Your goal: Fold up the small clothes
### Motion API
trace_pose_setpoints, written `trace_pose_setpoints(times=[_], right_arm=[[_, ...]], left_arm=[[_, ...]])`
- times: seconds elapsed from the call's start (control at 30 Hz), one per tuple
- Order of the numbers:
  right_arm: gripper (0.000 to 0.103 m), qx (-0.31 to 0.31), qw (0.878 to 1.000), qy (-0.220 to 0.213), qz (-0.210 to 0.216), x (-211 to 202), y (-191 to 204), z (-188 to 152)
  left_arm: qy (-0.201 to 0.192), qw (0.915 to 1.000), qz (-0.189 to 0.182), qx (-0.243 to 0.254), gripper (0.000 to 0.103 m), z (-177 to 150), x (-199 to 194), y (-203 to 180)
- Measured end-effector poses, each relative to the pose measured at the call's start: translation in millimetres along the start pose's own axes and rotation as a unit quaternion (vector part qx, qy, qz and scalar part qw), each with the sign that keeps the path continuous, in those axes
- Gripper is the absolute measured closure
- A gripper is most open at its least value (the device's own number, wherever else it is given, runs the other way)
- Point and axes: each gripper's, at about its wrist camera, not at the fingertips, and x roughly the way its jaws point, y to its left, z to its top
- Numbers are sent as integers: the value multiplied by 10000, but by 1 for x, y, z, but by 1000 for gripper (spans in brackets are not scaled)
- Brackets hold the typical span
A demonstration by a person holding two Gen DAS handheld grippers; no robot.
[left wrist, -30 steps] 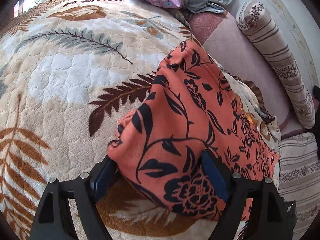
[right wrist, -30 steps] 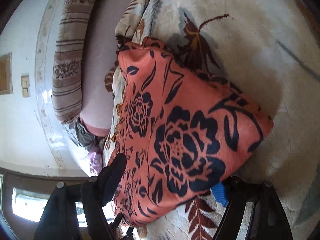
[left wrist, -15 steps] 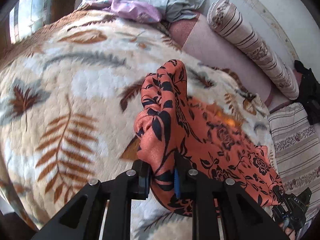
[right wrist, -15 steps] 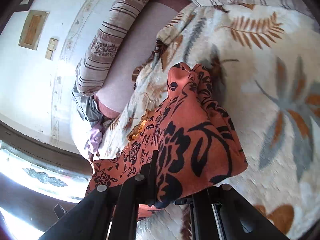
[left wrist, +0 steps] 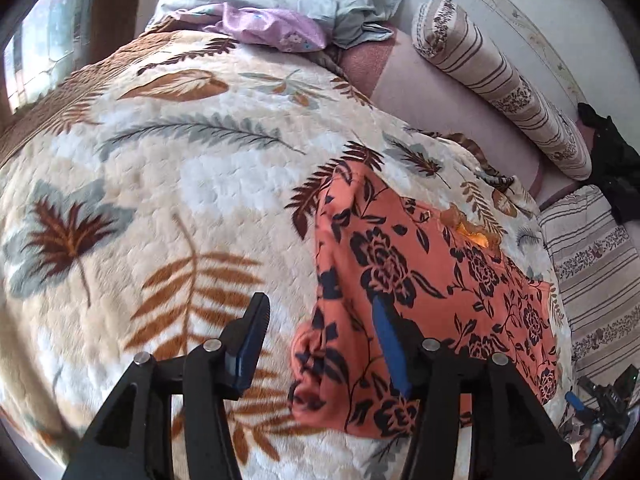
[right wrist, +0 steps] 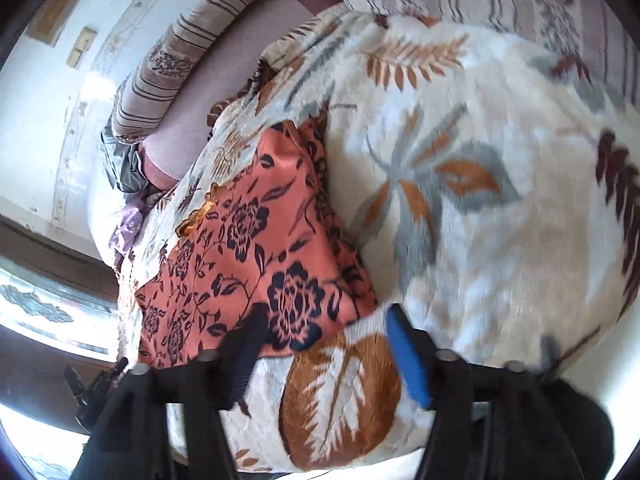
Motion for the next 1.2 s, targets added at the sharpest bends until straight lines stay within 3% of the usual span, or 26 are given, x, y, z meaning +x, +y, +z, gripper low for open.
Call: trace_pose_setpoints(times=[0.17,0.3,0.6,0.63,0.7,0.73,0.8,0.83,0.87,0.9,0.93,1.03,1.2], right_arm=[[24,-1008,9946,-106,236,33,38,73],[26,-1401,9901,-49,-24,84,55,122],[27,-1807,9816,236,-570,153,67,141],[33,-1819,9814,216,-580,154,67,140],[55,-1852,9804,170,-647,151,68,139],[71,-1825,9809,197,-638,151,67,139],[73,-1804,9808,287,-683,153,65,141],[77,-1818,9801,321,-724,154,65,142],[81,-1829,9796,347,-763,156,65,142],[84,-1821,9797,356,-761,156,65,142],[88,-1799,9802,341,-748,155,65,142],[95,-1806,9806,147,-754,145,69,141],[96,-2061,9738,-387,-882,113,85,144]], left_arm=[[154,9992,242,263,49,37,47,-11],[279,9992,149,258,49,47,65,-18],[413,9986,190,275,49,58,92,-19],[406,9986,195,259,49,59,93,-19],[350,9989,158,283,49,62,92,-20],[339,9988,161,320,49,64,93,-22],[405,9982,180,413,49,68,98,-27],[454,9977,203,450,56,70,102,-29],[527,9973,232,462,79,72,106,-30],[602,9966,298,473,91,73,111,-30],[641,9962,334,486,95,75,113,-31],[340,9966,352,669,97,76,100,-41],[-278,9945,189,995,97,85,65,-62]])
